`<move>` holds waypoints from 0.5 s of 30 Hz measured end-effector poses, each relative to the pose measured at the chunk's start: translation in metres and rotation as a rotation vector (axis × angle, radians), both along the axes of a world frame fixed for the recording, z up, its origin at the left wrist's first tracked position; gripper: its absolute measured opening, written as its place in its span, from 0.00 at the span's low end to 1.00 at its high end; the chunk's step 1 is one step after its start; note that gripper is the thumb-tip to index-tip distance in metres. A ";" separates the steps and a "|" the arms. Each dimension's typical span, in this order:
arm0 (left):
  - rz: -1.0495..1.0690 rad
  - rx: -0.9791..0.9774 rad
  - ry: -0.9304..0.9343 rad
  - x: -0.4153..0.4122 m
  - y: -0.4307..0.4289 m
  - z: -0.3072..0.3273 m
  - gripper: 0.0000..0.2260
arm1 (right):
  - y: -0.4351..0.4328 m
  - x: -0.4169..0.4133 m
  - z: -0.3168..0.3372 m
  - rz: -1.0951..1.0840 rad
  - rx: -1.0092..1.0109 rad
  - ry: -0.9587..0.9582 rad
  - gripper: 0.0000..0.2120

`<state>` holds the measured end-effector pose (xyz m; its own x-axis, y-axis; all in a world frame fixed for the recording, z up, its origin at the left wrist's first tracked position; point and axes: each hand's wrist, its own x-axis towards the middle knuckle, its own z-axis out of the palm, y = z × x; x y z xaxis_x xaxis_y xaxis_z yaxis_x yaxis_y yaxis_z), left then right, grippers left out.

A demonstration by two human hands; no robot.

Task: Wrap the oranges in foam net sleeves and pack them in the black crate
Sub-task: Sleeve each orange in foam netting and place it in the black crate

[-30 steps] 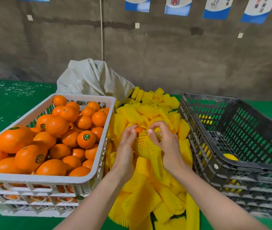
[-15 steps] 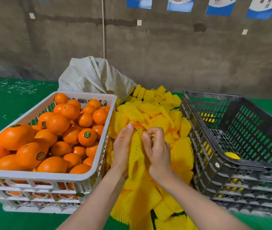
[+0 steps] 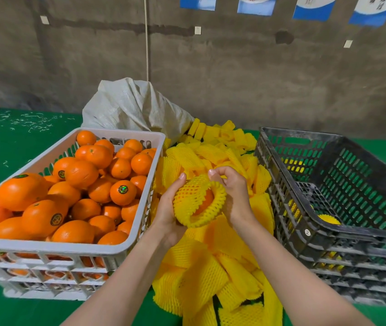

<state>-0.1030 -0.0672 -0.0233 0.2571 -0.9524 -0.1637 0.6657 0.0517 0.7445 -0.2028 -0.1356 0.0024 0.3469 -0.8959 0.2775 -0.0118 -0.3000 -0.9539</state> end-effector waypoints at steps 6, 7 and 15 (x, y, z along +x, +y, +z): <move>0.049 0.020 0.064 0.000 0.000 0.005 0.28 | 0.006 0.005 -0.004 0.057 0.290 -0.119 0.13; 0.079 0.024 0.043 0.000 -0.001 0.005 0.27 | 0.009 0.006 -0.005 0.056 0.364 -0.137 0.13; 0.513 0.069 -0.308 0.002 -0.008 0.005 0.15 | 0.024 0.003 -0.009 0.166 0.542 0.009 0.39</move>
